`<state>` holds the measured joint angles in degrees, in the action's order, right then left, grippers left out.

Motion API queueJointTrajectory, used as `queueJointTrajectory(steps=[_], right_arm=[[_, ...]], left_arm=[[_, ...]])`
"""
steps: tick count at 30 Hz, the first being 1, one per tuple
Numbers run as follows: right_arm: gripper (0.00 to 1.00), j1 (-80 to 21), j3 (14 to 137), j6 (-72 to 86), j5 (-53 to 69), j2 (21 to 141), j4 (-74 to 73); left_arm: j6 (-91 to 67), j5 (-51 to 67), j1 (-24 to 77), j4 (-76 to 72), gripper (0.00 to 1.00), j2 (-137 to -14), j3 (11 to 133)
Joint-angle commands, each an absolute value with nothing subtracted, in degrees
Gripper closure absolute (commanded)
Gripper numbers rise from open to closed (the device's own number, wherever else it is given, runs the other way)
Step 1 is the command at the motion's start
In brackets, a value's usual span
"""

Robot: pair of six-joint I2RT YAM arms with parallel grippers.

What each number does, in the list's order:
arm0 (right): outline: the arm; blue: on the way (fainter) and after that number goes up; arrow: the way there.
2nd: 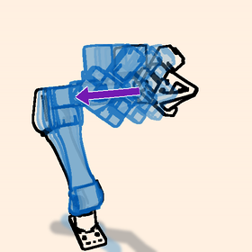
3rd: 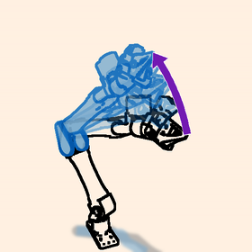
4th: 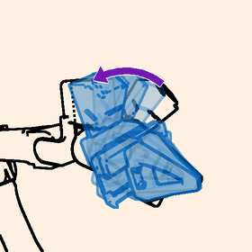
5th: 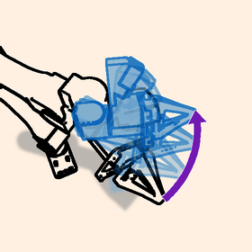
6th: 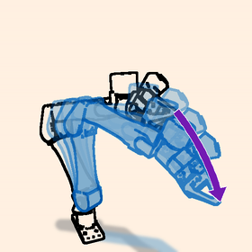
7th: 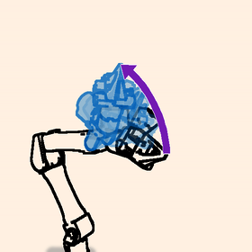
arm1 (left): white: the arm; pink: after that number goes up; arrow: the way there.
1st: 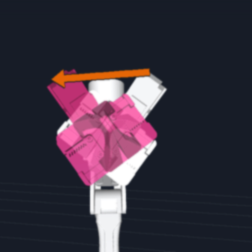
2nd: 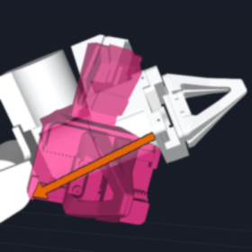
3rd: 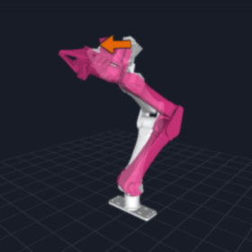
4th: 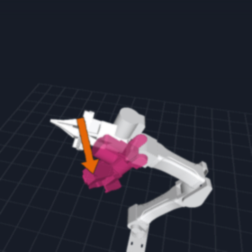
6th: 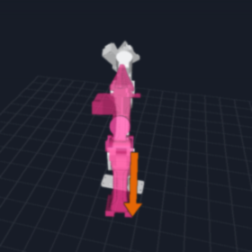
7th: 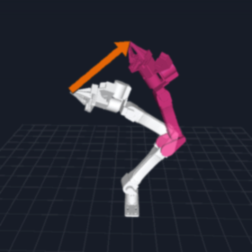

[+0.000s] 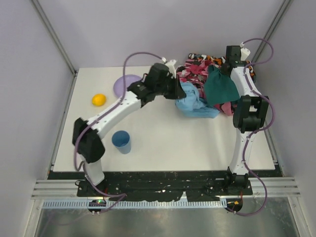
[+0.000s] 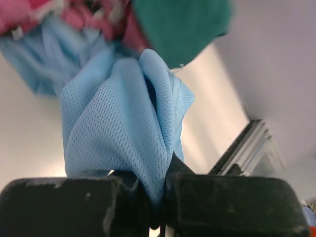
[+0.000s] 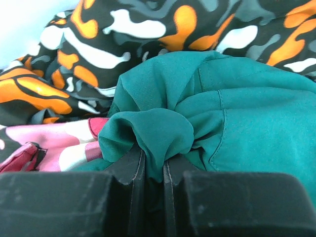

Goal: Pick out a specific cloth from the pile

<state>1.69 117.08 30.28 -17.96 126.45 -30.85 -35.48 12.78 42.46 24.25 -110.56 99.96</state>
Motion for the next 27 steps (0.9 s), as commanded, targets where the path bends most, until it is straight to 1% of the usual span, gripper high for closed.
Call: queueJointTrajectory(steps=[1, 5, 8, 11, 15, 17, 21, 22, 23, 25, 26, 27], right_arm=[[0.95, 5.8, 119.09, 29.71, -26.1, 129.11, -36.73], [0.95, 6.33, 119.18, 29.71, -26.81, 129.46, -37.7], [0.95, 6.5, 118.39, 30.23, -26.29, 129.46, -37.7], [0.95, 6.5, 118.04, 30.32, -24.09, 129.55, -37.44], [0.95, 6.5, 115.93, 30.06, -21.98, 127.45, -36.13], [0.92, 6.5, 114.18, 29.8, -20.58, 125.25, -34.99], [0.87, 6.5, 109.87, 29.09, -18.64, 119.11, -33.75], [0.84, 6.5, 109.34, 28.92, -18.37, 118.22, -33.58], [0.82, 6.5, 108.47, 28.31, -17.67, 116.56, -33.49], [0.75, 6.5, 106.89, 27.43, -16.45, 114.01, -33.49], [0.67, 6.5, 106.27, 27.07, -15.91, 113.21, -33.49], [0.62, 6.5, 105.48, 26.46, -14.69, 111.72, -33.4]], left_arm=[[-24.36, 17.4, 42.89, 23.98, 1.0, -92.83, 106.33], [-20.66, 18.63, 42.89, 31.01, 1.0, -88.87, 112.31], [-17.94, 19.42, 43.24, 33.57, 1.0, -85.88, 116.53], [-14.6, 19.42, 44.03, 34.45, 1.0, -82.8, 117.6], [-13.97, 20.04, 44.12, 37.61, 1.0, -82.09, 118.74], [-14.24, 20.21, 44.12, 38.14, 1.0, -82.26, 118.83], [-15.12, 22.32, 44.12, 38.5, 1.0, -82.18, 119.18], [-15.38, 22.85, 44.12, 38.41, 1.0, -81.83, 119.09], [-15.64, 23.37, 44.21, 38.23, 1.0, -81.39, 118.92], [-16.08, 23.9, 44.38, 37.45, 1.0, -80.25, 117.69], [-16.43, 23.91, 44.47, 37.09, 1.0, -79.64, 116.73], [-16.7, 23.99, 44.47, 36.48, 1.0, -78.85, 115.85]])
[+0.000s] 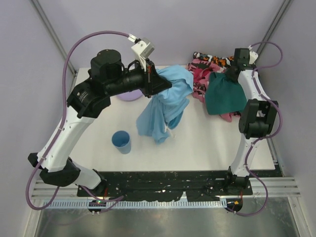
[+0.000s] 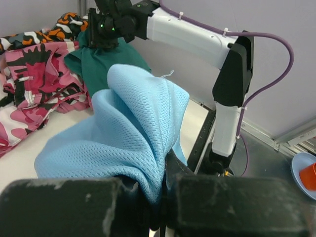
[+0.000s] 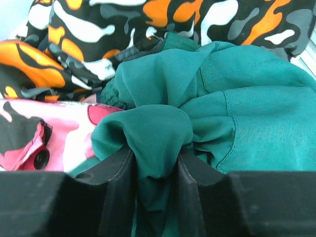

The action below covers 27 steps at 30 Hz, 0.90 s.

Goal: Pick out a specific cloth from the pile

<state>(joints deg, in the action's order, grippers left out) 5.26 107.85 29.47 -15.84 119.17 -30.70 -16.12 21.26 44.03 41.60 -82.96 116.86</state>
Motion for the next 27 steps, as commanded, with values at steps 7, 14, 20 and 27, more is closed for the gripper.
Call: queueJointTrajectory(steps=[7, 14, 20, 27], right_arm=[[0.24, 6.5, 109.95, 19.87, -11.08, 107.14, -40.85], [0.04, 6.5, 107.24, 16.61, -5.01, 97.49, -42.63], [0.04, 6.33, 97.06, 18.1, -4.74, 86.23, -40.78], [0.05, 6.24, 73.18, 22.93, -7.12, 66.4, -33.94]], left_arm=[[-19.51, 20.13, 44.56, 33.31, 1.0, -74.36, 106.01], [-22.24, 21.71, 45.0, 31.38, 1.0, -73.92, 99.94], [-25.31, 16.97, 45.09, 27.52, 1.0, -75.4, 89.84], [-29.0, 17.49, 45.7, 22.95, 1.0, -80.68, 86.14]])
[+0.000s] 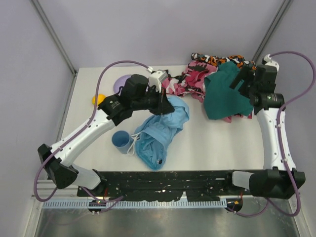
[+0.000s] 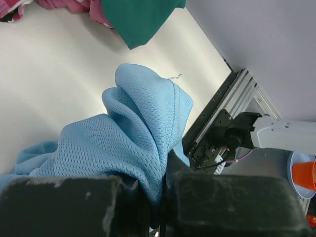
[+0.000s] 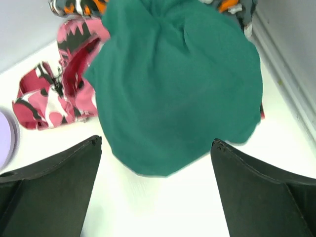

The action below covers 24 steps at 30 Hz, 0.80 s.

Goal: Pick out a specific cloth from the pile

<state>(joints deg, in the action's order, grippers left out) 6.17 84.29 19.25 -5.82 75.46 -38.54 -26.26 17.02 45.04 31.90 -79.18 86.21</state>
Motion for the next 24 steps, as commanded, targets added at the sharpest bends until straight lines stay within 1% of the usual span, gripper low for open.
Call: queueJointTrajectory(steps=[1, 2, 4, 6, 8, 10, 11, 12, 13, 15, 16, 17, 21, 24], right_arm=[[0.05, 6.24, 70.78, 23.46, -7.03, 64.53, -33.23], [0.05, 6.24, 65.88, 24.34, -6.86, 60.6, -31.48], [0.05, 6.24, 60.33, 24.79, -6.42, 55.84, -30.06], [0.05, 6.24, 56.63, 24.96, -6.68, 52.32, -29.88], [0.05, 6.24, 53.11, 24.35, -7.64, 49.24, -30.32], [0.05, 6.24, 49.6, 23.73, -8.79, 45.9, -30.5], [0.05, 6.15, 48.61, 23.73, -9.05, 44.31, -30.76], [0.05, 6.24, 46.34, 23.9, -9.23, 43.43, -30.76], [0.05, 6.24, 45.45, 24.43, -9.14, 42.03, -30.5], [0.05, 6.24, 43.33, 24.7, -8.96, 41.31, -30.06], [0.05, 6.24, 43.07, 24.87, -9.14, 41.31, -29.97], [0.05, 6.24, 43.15, 25.05, -9.05, 41.4, -29.97], [0.05, 6.24, 45.52, 27.59, -11.85, 41.4, -33.39], [0.05, 6.24, 47.02, 26.02, -13.53, 40.17, -34.36]], left_arm=[[-29.18, 17.23, 45.88, 22.5, 0.99, -81.38, 85.35], [-29.7, 16.53, 45.88, 22.06, 0.97, -81.91, 84.3], [-30.41, 14.51, 45.88, 21.97, 0.94, -82.7, 81.31], [-31.11, 12.84, 45.97, 22.5, 0.92, -83.23, 77.28], [-32.51, 11.95, 45.97, 22.07, 0.9, -82.62, 70.7], [-33.57, 12.39, 46.14, 20.31, 0.91, -80.96, 63.85], [-34.18, 12.31, 46.4, 19.52, 0.87, -79.64, 60.33], [-34.89, 11.96, 46.49, 18.47, 0.81, -77.89, 57.6], [-35.24, 12.13, 46.67, 17.33, 0.68, -76.39, 54.96], [-34.2, 13.18, 46.84, 17.57, 0.33, -72.79, 53.09], [-33.32, 12.84, 47.02, 18.8, 0.11, -70.86, 53.78], [-31.74, 11.09, 47.46, 20.9, 0.01, -68.93, 55.09], [-26.99, 0.82, 49.83, 28.37, 0.0, -61.19, 62.21], [-25.32, -5.25, 50.27, 30.32, 0.0, -54.69, 63.02]])
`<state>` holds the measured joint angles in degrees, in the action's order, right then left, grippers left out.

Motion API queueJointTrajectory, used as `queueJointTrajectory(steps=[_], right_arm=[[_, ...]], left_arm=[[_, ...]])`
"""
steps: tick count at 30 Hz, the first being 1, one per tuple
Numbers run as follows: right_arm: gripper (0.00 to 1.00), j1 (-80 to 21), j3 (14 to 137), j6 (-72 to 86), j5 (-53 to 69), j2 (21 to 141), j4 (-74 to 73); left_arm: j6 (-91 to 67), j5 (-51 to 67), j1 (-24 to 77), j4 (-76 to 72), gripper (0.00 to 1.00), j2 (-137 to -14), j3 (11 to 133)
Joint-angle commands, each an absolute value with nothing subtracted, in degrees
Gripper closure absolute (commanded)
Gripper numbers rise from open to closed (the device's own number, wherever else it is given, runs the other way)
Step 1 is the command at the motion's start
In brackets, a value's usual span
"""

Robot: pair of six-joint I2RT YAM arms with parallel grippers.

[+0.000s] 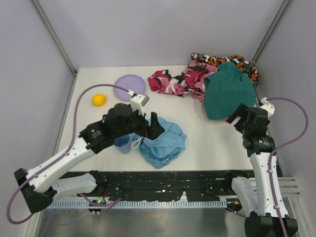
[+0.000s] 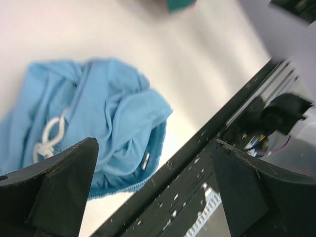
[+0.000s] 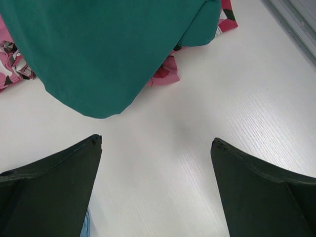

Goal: Pick out a specific cloth from the pile

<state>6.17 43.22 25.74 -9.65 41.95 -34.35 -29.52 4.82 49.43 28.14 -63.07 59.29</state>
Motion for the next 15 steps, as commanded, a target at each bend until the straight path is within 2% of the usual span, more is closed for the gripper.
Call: queueJointTrajectory(steps=[1, 7, 15], right_arm=[[0.05, 6.24, 46.93, 25.93, -13.88, 39.03, -34.54], [0.05, 6.24, 44.48, 26.28, -16.78, 32.71, -34.11], [0.05, 6.24, 44.21, 26.99, -20.83, 29.88, -34.45]], left_arm=[[-25.4, -8.32, 50.27, 30.93, 0.0, -52.23, 62.5], [-29.17, -27.66, 50.1, 37.69, 0.0, -41.49, 57.57], [-33.57, -31.2, 50.1, 43.68, 0.0, -40.43, 56.43]])
